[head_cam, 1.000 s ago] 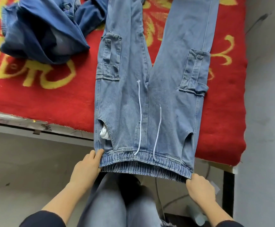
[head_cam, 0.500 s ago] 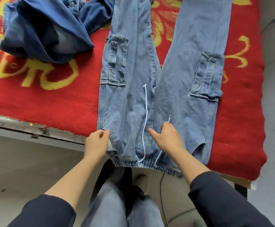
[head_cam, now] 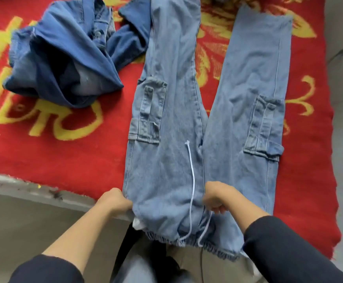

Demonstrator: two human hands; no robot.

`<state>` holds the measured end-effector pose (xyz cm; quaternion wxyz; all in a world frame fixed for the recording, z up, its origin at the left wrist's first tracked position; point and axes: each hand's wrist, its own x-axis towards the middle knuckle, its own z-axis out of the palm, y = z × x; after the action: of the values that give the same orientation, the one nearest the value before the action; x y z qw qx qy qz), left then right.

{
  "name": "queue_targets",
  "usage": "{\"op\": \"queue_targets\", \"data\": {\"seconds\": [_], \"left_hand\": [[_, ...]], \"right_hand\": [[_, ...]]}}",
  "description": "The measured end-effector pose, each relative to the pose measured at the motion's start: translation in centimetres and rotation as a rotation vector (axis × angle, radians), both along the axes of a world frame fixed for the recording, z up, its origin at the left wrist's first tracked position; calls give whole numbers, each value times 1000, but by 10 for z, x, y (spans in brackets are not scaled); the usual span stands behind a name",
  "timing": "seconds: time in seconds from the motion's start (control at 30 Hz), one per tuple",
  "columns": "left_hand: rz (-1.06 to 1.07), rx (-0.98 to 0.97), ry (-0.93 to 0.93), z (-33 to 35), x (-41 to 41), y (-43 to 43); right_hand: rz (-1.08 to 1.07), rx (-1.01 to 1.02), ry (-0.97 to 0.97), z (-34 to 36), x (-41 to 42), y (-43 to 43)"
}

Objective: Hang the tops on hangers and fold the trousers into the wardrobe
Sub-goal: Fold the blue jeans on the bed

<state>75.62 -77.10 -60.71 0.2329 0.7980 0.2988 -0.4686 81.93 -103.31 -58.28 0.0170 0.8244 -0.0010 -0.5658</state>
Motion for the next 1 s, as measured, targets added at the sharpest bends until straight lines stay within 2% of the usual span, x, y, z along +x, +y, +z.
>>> {"op": "queue_targets", "data": {"seconds": [0.03, 0.1, 0.2, 0.27, 0.33, 0.47, 0.6, 0.67, 0.73, 0.83, 0.93, 1.0], "left_hand": [[-67, 89, -31, 1, 14, 0], [-30, 191, -235, 5, 48, -1], [103, 168, -589, -5, 109, -3], [153, 114, -669, -16, 148, -6], [137, 83, -685, -25, 176, -9], [72, 134, -635, -32, 201, 0], [-19, 88, -709, -36, 228, 5], [14, 30, -781, -35, 261, 4], [102, 24, -806, -37, 298, 6], [117, 21, -853, -42, 344, 11], [113, -56, -867, -46, 387, 5], [107, -11, -834, -49, 414, -5]], "right_hand": [[-19, 15, -44, 5, 15, 6], [-158, 119, -277, 9, 48, 16], [-316, 290, -683, -1, 103, 31], [-272, 304, -801, -17, 131, 38], [-200, 240, -816, -31, 151, 39], [113, 19, -777, -48, 174, 19], [9, -46, -781, -44, 215, 20], [6, 28, -853, -44, 245, 31], [-158, 196, -889, -46, 279, 41], [-542, 413, -809, -47, 328, 56], [-784, 489, -812, -50, 369, 71], [-875, 498, -789, -54, 393, 80]]}}
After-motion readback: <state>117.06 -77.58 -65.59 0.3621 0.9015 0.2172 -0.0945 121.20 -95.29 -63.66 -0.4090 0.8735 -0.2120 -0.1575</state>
